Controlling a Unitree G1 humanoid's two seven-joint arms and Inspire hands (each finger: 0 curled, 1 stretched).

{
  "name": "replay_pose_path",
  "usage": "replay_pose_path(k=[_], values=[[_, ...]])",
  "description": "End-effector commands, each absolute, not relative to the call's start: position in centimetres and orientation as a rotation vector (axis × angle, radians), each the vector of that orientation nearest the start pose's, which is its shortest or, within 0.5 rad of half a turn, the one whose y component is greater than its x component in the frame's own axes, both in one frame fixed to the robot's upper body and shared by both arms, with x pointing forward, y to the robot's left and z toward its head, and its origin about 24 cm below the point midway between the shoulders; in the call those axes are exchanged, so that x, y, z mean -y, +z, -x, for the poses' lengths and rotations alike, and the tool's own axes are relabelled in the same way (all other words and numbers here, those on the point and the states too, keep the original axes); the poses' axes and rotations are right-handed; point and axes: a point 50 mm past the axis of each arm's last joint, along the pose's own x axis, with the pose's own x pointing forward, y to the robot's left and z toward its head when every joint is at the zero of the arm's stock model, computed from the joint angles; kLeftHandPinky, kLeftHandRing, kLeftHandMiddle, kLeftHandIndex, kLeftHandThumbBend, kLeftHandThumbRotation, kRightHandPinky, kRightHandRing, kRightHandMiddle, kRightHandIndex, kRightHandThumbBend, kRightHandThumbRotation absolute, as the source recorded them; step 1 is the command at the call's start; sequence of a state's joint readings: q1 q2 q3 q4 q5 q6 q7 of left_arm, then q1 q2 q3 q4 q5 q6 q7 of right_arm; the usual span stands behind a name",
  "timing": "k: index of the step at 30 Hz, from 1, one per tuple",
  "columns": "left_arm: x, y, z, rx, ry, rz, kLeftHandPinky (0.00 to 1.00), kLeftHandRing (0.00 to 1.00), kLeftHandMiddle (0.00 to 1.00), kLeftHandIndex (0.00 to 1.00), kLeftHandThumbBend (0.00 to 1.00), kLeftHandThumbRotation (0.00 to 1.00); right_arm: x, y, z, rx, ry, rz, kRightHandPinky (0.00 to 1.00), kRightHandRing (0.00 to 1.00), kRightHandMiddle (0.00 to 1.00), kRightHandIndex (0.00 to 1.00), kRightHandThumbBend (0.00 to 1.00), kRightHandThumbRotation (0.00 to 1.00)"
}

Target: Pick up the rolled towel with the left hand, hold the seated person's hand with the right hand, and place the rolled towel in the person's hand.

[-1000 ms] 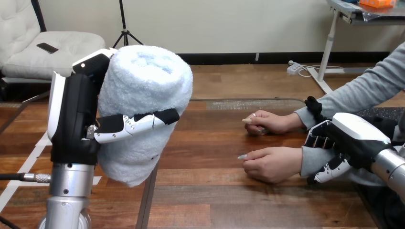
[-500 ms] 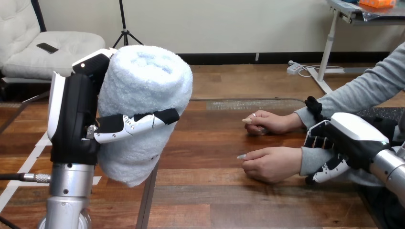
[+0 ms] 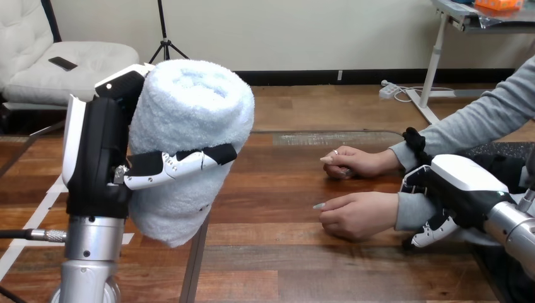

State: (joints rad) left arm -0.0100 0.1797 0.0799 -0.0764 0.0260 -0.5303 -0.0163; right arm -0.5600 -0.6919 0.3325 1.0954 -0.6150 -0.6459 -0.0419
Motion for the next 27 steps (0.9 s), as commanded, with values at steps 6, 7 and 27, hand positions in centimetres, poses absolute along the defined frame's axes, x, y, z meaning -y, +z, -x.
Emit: replay_pose_path(k=[6, 7, 27], values=[[-18.67, 13.11, -24.33, 0.708, 0.019, -0.219, 0.25, 0.29, 0.36, 0.40, 0.75, 0.00, 26.37, 5.12, -32.70, 0.010, 0.403, 1.285, 0.36, 0.41, 0.47, 0.49, 0.94, 0.08], [-18.67, 13.12, -24.33, 0.708, 0.019, -0.220, 0.25, 0.29, 0.36, 0.40, 0.75, 0.00, 26.36, 5.12, -32.70, 0.009, 0.403, 1.285, 0.36, 0.41, 0.47, 0.49, 0.94, 0.08], [-18.70, 13.08, -24.21, 0.708, 0.026, -0.212, 0.24, 0.28, 0.35, 0.40, 0.76, 0.00, 26.34, 4.97, -32.73, -0.021, 0.428, 1.269, 0.37, 0.42, 0.48, 0.50, 0.95, 0.06]])
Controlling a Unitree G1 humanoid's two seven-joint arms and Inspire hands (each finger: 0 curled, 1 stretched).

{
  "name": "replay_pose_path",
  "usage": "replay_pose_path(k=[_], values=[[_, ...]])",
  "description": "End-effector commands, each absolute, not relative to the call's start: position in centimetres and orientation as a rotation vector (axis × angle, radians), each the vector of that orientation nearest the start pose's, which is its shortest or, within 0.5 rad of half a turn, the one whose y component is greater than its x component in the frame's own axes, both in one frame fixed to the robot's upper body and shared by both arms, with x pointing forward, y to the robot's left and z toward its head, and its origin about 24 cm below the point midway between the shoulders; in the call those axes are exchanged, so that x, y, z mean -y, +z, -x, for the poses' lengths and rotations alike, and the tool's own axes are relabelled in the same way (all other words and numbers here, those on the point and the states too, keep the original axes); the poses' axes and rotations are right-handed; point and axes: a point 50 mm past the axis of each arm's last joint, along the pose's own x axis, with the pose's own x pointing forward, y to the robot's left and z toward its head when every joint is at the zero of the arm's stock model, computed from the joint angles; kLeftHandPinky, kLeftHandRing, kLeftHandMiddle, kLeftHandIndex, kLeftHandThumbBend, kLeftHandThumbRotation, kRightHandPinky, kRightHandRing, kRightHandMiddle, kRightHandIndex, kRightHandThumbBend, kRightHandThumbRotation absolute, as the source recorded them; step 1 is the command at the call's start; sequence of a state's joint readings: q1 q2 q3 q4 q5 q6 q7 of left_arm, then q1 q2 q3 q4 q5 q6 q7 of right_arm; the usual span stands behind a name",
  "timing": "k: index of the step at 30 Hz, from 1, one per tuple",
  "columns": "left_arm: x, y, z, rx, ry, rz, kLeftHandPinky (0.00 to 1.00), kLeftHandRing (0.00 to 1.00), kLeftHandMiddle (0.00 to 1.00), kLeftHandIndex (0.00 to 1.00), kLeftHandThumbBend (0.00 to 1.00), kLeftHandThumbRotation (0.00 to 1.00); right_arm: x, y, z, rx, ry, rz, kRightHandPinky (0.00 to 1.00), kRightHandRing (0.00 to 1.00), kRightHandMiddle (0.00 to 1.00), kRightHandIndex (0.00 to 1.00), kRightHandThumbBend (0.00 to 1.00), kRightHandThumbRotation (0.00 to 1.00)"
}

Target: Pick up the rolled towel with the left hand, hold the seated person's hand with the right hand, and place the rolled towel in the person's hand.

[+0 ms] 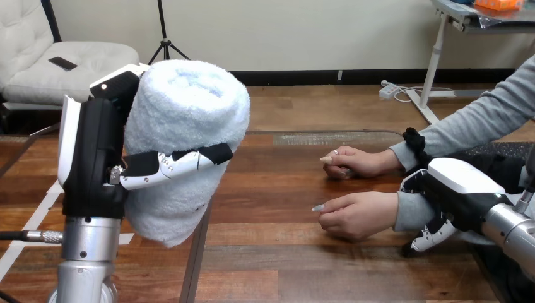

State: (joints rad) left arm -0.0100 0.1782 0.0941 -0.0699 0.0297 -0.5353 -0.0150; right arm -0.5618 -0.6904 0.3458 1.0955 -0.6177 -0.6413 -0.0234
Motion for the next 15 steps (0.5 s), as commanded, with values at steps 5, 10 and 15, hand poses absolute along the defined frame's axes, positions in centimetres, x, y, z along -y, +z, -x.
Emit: replay_pose_path(k=[5, 10, 15], values=[[-18.69, 13.08, -24.19, 0.710, 0.026, -0.213, 0.23, 0.28, 0.35, 0.40, 0.76, 0.00, 26.31, 4.95, -32.70, -0.022, 0.429, 1.259, 0.38, 0.43, 0.49, 0.50, 0.95, 0.05], [-18.72, 13.07, -24.16, 0.709, 0.027, -0.212, 0.23, 0.27, 0.35, 0.40, 0.76, 0.00, 26.26, 4.94, -32.60, -0.010, 0.433, 1.247, 0.37, 0.41, 0.48, 0.49, 0.95, 0.03], [-18.70, 13.05, -24.17, 0.708, 0.024, -0.206, 0.23, 0.27, 0.34, 0.40, 0.76, 0.00, 26.35, 4.87, -32.56, -0.014, 0.425, 1.240, 0.36, 0.40, 0.46, 0.47, 0.93, 0.01]])
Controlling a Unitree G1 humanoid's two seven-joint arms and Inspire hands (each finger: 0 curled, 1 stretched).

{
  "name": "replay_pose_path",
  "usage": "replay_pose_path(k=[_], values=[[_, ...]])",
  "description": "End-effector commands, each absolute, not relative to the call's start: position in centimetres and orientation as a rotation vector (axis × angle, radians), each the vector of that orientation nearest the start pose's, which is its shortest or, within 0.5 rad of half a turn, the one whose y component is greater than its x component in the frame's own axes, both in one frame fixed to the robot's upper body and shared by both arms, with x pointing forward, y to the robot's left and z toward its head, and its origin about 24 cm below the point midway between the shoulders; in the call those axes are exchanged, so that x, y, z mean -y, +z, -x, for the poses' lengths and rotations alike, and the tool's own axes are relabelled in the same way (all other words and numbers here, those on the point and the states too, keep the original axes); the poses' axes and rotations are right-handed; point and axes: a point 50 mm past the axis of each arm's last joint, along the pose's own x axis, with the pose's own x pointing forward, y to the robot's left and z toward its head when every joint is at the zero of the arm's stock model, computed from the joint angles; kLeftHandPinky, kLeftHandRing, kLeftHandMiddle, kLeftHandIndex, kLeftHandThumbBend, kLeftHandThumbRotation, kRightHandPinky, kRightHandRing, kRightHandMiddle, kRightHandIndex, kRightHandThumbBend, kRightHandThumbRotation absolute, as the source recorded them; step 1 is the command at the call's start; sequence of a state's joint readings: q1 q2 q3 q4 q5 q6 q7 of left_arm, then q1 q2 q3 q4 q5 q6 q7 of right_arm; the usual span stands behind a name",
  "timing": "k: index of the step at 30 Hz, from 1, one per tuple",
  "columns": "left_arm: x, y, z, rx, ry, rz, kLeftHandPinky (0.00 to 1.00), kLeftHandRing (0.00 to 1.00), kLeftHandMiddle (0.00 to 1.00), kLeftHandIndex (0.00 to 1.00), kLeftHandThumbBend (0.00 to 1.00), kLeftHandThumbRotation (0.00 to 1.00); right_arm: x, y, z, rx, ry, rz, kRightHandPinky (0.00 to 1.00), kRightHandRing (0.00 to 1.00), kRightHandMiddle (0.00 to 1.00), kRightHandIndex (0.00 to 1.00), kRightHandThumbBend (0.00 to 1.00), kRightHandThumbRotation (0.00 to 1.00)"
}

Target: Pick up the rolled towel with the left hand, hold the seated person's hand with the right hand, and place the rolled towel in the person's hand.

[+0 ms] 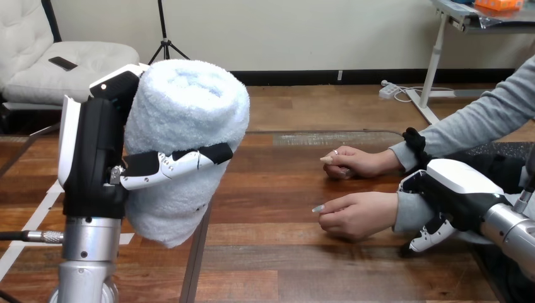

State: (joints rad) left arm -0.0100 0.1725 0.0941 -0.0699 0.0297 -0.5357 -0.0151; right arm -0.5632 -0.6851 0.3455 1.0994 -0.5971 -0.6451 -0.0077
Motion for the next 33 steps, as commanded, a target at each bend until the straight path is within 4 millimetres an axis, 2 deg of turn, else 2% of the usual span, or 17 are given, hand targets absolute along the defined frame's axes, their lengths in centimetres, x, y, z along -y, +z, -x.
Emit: replay_pose_path(k=[1, 13, 25, 33], values=[[-18.70, 13.04, -24.17, 0.707, 0.024, -0.205, 0.23, 0.27, 0.34, 0.40, 0.76, 0.00, 26.35, 4.87, -32.56, -0.014, 0.426, 1.240, 0.36, 0.40, 0.46, 0.47, 0.92, 0.01], [-18.70, 12.97, -24.18, 0.703, 0.022, -0.203, 0.22, 0.26, 0.34, 0.40, 0.76, 0.00, 26.43, 4.97, -32.57, -0.010, 0.415, 1.226, 0.32, 0.36, 0.42, 0.43, 0.83, 0.00], [-18.69, 12.93, -24.16, 0.702, 0.018, -0.199, 0.24, 0.28, 0.35, 0.40, 0.76, 0.00, 26.39, 5.26, -32.51, 0.023, 0.412, 1.224, 0.30, 0.33, 0.39, 0.39, 0.69, 0.00], [-18.69, 12.92, -24.16, 0.703, 0.019, -0.203, 0.25, 0.29, 0.35, 0.40, 0.76, 0.00, 26.45, 5.40, -32.54, 0.028, 0.407, 1.225, 0.29, 0.32, 0.38, 0.38, 0.65, 0.00]])
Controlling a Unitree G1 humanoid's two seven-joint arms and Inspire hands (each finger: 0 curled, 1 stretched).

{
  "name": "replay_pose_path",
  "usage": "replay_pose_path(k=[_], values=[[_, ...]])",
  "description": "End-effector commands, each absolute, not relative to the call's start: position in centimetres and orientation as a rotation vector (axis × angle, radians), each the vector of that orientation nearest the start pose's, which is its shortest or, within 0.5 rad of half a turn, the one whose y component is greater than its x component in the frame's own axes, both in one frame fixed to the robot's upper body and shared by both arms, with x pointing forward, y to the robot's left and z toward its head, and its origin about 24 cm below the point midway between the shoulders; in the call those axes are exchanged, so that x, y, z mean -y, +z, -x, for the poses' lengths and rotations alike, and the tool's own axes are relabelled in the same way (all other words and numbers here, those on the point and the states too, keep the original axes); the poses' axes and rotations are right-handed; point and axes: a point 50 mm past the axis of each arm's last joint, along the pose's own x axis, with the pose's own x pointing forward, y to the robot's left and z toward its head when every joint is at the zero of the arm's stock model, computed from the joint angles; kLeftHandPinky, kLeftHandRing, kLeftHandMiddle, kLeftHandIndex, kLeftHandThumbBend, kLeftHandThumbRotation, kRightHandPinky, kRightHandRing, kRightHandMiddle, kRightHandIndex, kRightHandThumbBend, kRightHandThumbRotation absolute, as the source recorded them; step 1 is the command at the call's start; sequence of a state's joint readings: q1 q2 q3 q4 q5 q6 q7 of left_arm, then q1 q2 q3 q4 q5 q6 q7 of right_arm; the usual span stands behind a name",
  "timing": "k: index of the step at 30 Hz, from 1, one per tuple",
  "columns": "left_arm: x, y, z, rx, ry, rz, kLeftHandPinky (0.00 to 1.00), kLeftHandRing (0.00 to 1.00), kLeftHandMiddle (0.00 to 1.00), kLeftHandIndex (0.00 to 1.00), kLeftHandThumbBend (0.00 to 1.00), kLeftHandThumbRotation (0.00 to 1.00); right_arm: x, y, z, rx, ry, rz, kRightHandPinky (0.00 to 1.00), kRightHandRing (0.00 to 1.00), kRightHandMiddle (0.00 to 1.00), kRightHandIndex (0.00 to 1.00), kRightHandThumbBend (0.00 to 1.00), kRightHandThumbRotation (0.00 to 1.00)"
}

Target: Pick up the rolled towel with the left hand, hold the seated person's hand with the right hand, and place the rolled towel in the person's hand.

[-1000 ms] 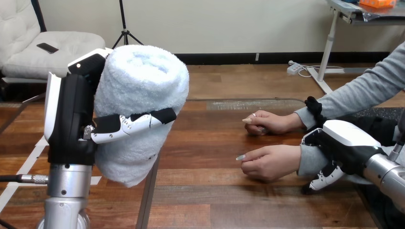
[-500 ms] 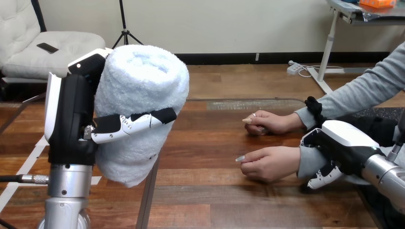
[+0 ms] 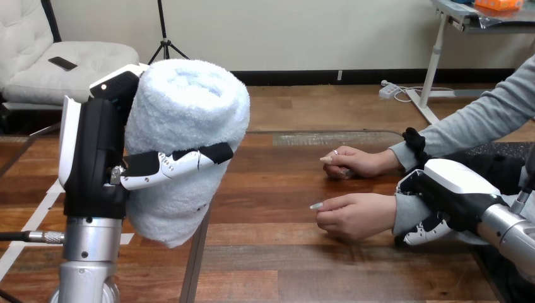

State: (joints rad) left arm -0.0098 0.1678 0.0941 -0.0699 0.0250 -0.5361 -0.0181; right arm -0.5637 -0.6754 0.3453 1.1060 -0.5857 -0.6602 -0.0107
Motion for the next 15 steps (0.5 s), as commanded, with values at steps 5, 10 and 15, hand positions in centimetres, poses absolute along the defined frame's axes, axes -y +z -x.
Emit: replay_pose_path(k=[5, 10, 15], values=[[-18.68, 12.95, -24.16, 0.706, 0.019, -0.212, 0.25, 0.29, 0.35, 0.40, 0.76, 0.00, 26.49, 5.48, -32.55, 0.033, 0.403, 1.222, 0.28, 0.32, 0.37, 0.37, 0.63, 0.01], [-18.66, 12.95, -24.17, 0.707, 0.020, -0.212, 0.25, 0.29, 0.35, 0.40, 0.75, 0.00, 26.51, 5.55, -32.53, 0.042, 0.400, 1.222, 0.27, 0.31, 0.36, 0.36, 0.62, 0.01], [-18.65, 12.96, -24.18, 0.708, 0.021, -0.212, 0.24, 0.28, 0.35, 0.40, 0.75, 0.00, 26.47, 5.65, -32.49, 0.058, 0.400, 1.218, 0.26, 0.30, 0.35, 0.35, 0.61, 0.01]])
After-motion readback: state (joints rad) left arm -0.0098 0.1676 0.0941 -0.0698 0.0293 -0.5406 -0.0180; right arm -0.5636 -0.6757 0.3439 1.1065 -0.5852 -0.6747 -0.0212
